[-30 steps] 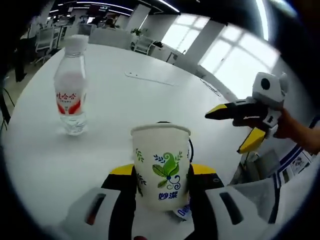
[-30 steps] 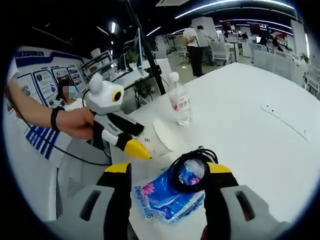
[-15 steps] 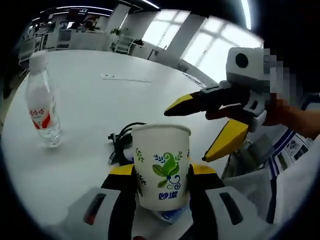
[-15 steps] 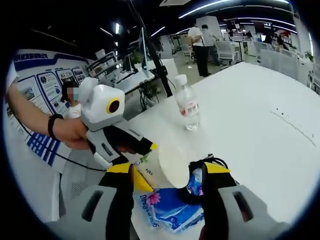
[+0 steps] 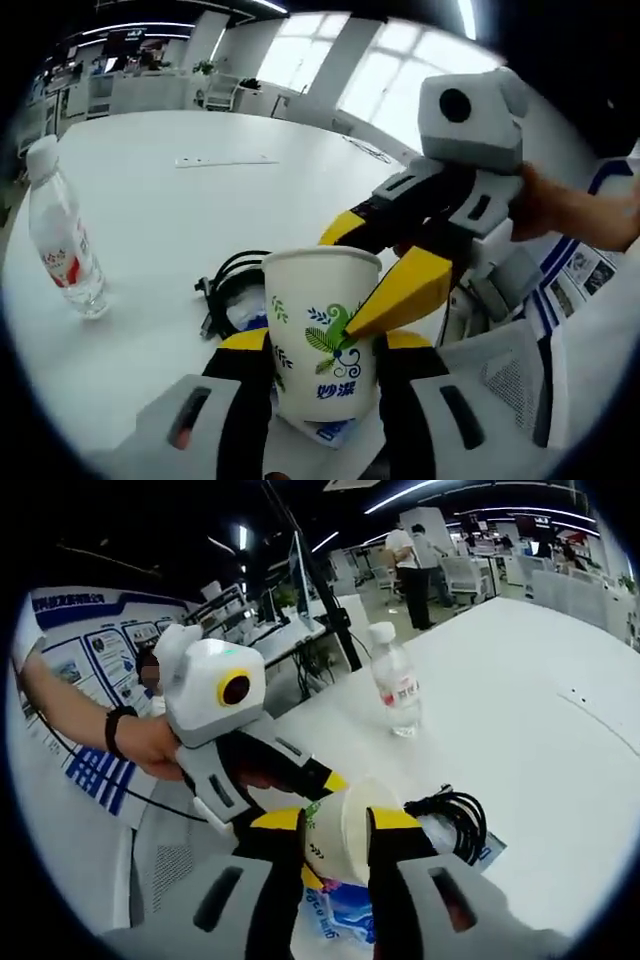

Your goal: Arrange the tabletop items into an orderly group along one side of the table until the central work area is clear of visible clutter.

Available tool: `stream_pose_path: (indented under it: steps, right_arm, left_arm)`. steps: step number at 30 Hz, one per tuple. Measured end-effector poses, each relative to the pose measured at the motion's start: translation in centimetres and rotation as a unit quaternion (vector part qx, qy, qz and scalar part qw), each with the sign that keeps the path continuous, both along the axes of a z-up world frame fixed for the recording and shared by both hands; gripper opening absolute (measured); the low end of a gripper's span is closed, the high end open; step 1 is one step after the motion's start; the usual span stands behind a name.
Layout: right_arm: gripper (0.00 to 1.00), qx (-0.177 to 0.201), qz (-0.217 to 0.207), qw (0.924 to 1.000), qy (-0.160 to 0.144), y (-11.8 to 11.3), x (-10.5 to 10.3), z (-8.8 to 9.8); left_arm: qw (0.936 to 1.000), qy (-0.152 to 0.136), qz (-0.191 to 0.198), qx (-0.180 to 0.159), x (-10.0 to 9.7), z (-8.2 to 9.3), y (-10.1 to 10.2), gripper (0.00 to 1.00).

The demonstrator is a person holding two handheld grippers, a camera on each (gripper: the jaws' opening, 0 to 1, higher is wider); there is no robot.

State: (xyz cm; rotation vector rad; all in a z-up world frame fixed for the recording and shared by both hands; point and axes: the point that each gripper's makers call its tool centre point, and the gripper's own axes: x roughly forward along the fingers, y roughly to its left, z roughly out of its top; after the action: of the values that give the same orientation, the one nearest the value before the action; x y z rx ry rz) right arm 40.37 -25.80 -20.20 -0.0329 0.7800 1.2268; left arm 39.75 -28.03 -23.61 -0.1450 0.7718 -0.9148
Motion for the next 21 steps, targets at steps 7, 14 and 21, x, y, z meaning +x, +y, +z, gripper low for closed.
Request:
stream_pose_path:
  steps: [7,14,21]
  right_arm:
    - [0.10,0.009,-0.009,0.9998,0.018,0.4,-0.3,-0.1]
    - [0.03,0.014,-0.020,0.9991,0.034,1.0,-0.8,-0.3]
    - [0.02,0.023,-0.038,0.9985,0.031,1.3,0.0,0.2]
  left_arm:
    - [1.0000,0.006,-0.007,-0.003,-0.4,-0.7,0.1,0.41]
    - [0.9995,0.026,-0.007,-0.018,-1.0,-1.5,-0.2,0.41]
    - [0.9975,0.043,0.024,-0.050,-0.3,-1.2,0.6,0.42]
